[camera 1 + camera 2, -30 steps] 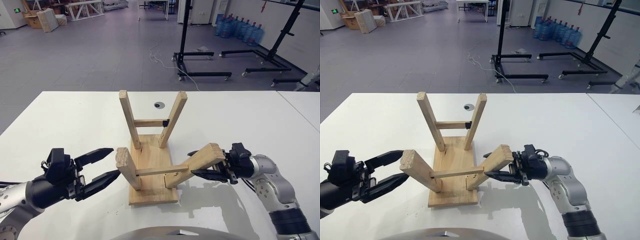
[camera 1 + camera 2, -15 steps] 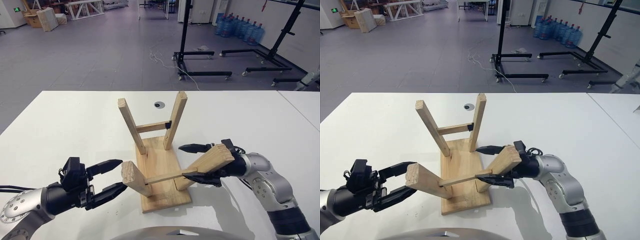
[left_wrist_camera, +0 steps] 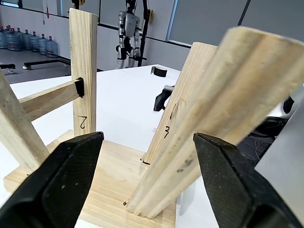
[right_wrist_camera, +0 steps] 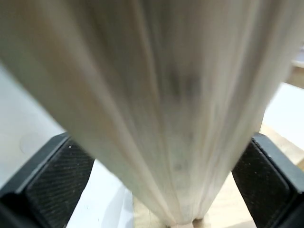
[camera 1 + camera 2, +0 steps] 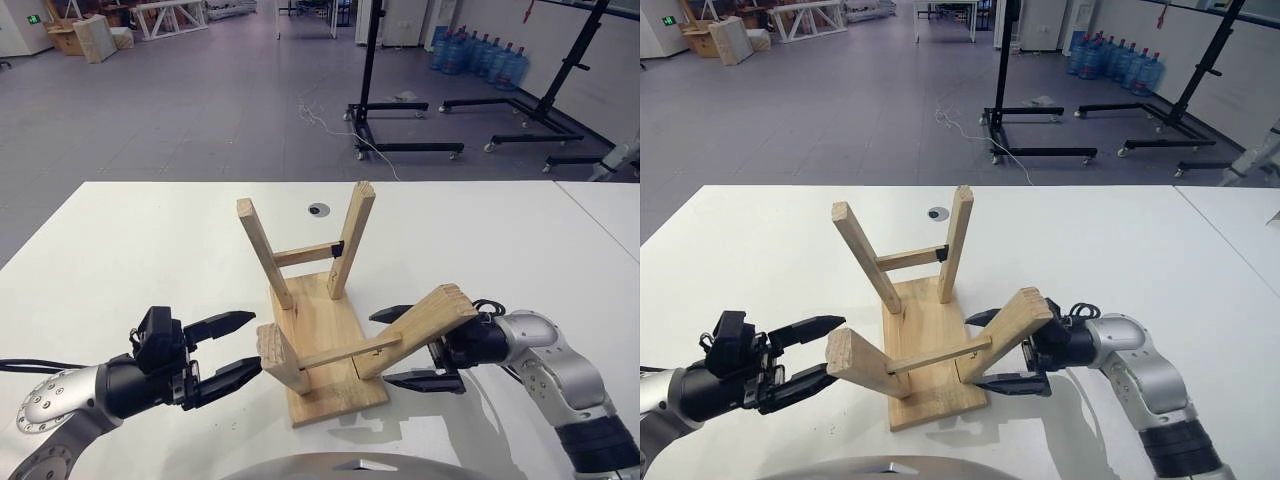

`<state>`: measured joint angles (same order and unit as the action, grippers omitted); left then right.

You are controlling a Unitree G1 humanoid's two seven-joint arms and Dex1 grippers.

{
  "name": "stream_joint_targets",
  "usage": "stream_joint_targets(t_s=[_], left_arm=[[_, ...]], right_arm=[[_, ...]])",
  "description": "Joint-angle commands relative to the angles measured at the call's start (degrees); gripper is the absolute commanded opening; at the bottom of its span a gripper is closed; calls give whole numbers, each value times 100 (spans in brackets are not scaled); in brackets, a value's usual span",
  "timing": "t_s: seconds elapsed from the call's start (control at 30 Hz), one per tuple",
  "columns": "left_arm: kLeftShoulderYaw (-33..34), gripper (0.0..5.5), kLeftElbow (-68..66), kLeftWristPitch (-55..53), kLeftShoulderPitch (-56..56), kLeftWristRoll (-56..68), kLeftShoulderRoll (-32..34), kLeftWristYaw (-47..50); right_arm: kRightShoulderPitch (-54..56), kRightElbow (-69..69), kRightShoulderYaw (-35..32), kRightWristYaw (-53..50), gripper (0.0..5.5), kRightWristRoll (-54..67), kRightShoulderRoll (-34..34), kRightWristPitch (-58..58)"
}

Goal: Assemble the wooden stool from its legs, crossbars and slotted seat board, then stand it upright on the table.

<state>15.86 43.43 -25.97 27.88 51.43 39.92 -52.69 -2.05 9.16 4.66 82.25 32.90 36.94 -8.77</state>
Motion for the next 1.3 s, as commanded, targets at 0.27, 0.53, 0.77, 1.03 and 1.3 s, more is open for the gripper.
stream_joint_targets(t_s=[0.27, 0.53, 0.77, 1.03, 1.3], left_arm=[[-170, 346, -42, -60, -241, -51, 59, 79], [-160, 346, -13, -37, -192, -27, 60, 103], [-91, 346, 59, -2, -35, -28, 16, 156], [-128, 346, 124, -21, 9, -8, -2, 213], [-123, 346, 212, -138, -10, 101, 90, 240]], right_arm=[[-50, -988, 72, -211, 445, -808, -141, 1057], [-598, -820, 196, -87, 445, -1105, 265, 1178], [-949, -790, 111, -214, 445, -1407, 517, 1618], [-1159, -1038, 530, -712, 445, -1772, 300, 1438], [-948, -1349, 605, -1310, 445, -1785, -115, 1327]])
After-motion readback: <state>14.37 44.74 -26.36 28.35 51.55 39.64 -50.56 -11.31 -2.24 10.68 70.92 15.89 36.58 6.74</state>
